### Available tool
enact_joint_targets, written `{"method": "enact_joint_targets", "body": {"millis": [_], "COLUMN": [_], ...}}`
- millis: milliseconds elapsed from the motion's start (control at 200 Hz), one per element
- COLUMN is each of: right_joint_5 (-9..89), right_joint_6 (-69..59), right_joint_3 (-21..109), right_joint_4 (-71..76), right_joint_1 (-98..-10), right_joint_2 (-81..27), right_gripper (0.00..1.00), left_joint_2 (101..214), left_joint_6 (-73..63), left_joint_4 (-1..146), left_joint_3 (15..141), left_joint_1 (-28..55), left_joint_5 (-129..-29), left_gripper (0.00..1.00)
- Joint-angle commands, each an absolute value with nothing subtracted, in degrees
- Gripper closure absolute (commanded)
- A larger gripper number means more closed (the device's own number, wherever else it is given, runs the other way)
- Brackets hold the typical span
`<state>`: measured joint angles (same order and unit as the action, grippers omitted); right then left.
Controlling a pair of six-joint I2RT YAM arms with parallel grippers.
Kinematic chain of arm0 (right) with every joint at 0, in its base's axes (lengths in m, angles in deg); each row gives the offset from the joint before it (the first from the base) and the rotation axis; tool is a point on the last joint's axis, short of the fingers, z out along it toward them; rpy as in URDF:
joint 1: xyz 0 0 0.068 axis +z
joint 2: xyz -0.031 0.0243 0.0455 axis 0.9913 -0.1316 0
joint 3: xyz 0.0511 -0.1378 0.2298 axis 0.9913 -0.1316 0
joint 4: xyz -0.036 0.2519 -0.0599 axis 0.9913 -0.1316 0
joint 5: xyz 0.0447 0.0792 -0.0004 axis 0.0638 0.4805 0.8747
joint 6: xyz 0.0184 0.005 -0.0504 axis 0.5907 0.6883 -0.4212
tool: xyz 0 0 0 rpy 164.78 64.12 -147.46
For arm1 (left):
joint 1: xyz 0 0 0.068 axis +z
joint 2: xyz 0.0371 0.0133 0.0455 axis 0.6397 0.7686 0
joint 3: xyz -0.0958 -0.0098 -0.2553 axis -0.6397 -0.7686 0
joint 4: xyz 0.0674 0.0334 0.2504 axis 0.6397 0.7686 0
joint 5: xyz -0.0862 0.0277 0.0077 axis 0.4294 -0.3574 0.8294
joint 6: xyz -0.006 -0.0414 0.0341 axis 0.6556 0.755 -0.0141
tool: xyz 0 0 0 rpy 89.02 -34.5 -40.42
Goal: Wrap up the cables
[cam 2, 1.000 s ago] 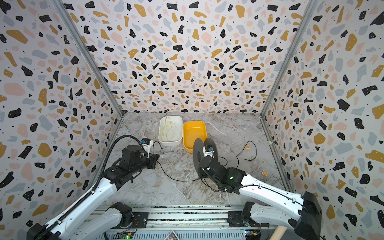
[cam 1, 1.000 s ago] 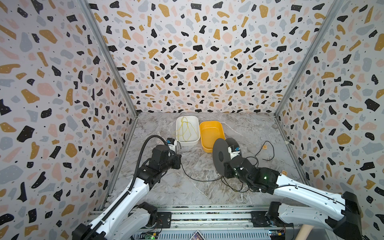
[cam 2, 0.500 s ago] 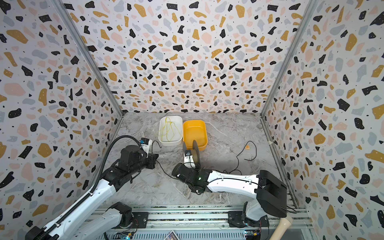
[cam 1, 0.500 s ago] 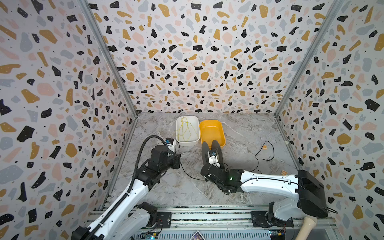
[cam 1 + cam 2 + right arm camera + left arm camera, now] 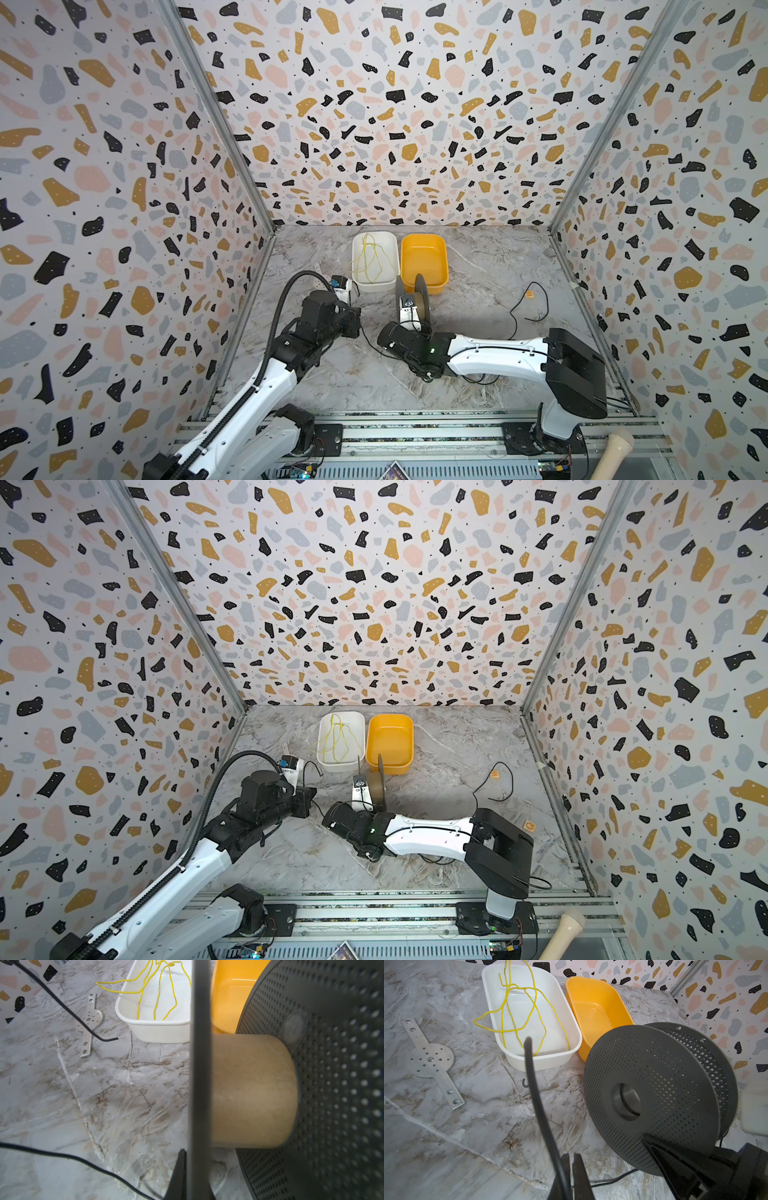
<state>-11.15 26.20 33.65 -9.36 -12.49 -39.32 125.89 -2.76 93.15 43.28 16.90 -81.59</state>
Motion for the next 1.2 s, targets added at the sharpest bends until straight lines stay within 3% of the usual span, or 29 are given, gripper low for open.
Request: {"method": "enact_joint_targets", "body": {"millis": [0,566,741,826,961,1196], "right_joint_5": [-14.5,-6.6,-5.6,-4.0,-2.1,-2.3], "right_joint_6": [24.8,17.2,14.5,12.3,9.6,2.1], "right_joint_3": [36.5,33.5,33.1,32.0,31.6,28.5], "right_joint_4": [-5.8,2.3,3.1,5.8,7.4,10.9], "right_joint_1": [-12.8,-13.0,-12.3,-12.0,-11.3,-9.1], "right_joint_2": [-39.2,-35.9,-34.9,-34.3,-33.7,-27.8], "right_gripper": [0.95,0.57,0.40,0.24,0.16,0.15], "left_joint_2": [125.3,125.3,125.5,125.7,126.4,126.1], "left_joint_6": [-2.9,-2.7,-2.7,-2.7,-3.0,-1.7], "left_joint_4": [92.5,92.5,92.5,92.3,92.4,93.6], "left_joint_3": [42.9,42.9,43.0,42.9,43.3,43.8], "left_joint_1": [17.3,17.3,17.3,17.3,17.3,17.3], "left_joint_5": [-81.9,-82.1,-81.8,-81.3,-79.7,-79.1], "left_gripper": [1.00,1.00,1.00,1.00,1.00,1.00]}}
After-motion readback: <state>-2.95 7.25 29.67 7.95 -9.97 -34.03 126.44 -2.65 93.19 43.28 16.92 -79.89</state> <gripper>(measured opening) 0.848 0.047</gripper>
